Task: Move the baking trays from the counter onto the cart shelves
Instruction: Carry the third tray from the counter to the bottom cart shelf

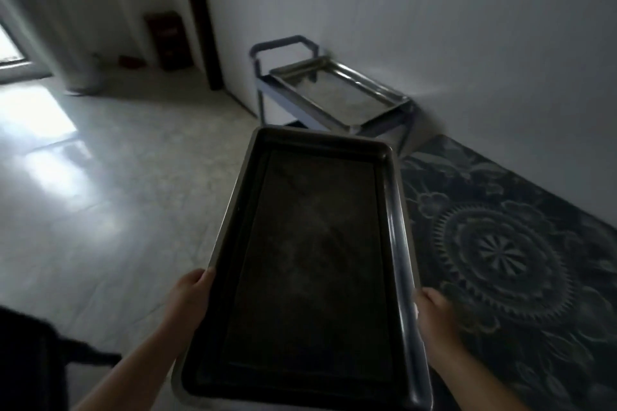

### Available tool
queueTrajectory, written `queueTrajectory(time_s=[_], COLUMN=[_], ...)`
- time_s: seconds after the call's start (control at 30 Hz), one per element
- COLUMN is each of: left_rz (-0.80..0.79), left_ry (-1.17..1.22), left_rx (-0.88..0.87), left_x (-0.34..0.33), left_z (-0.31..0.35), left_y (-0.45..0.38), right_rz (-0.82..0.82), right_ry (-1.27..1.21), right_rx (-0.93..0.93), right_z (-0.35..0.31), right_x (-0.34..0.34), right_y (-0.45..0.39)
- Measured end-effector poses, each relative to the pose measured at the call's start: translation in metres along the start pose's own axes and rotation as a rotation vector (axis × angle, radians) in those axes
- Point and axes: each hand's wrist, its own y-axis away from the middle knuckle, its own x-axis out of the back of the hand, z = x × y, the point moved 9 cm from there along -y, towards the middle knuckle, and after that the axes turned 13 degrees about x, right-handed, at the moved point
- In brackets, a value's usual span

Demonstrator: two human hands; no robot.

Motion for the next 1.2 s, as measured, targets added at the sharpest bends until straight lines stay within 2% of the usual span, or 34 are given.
queueTrajectory(time_s=[0.17, 0.37, 0.63, 0.9, 1.03, 1.2], left_rz=[0.138, 0.232, 0.321, 0.31, 0.318, 0.345], left_ry=[0.115, 0.222, 0.294, 0.263, 0.257, 0.241], left_rx=[0.109, 0.209, 0.323, 0.39, 0.407, 0.403], left_x=[0.078, 0.151, 0.231, 0.257, 0.259, 0.274], left_z=[-0.064, -0.124, -0.196, -0.206, -0.194, -0.155], left_y=[0.007, 0.007, -0.011, -0.05, -0.086, -0.161], right_rz=[-0.175, -0.328, -0.481, -0.565, -0.598, -0.594], right_ry=[0.046, 0.096, 0.188, 0.269, 0.285, 0.184], right_rx=[0.075, 0.221, 0.248, 0.282, 0.266, 0.245], right_z=[-0.047, -0.107, -0.135, -0.163, -0.178, -0.208], right_x=[-0.081, -0.182, -0.296, -0.359, -0.396, -0.46], right_y=[0.001, 0.008, 0.048, 0.05, 0.022, -0.037])
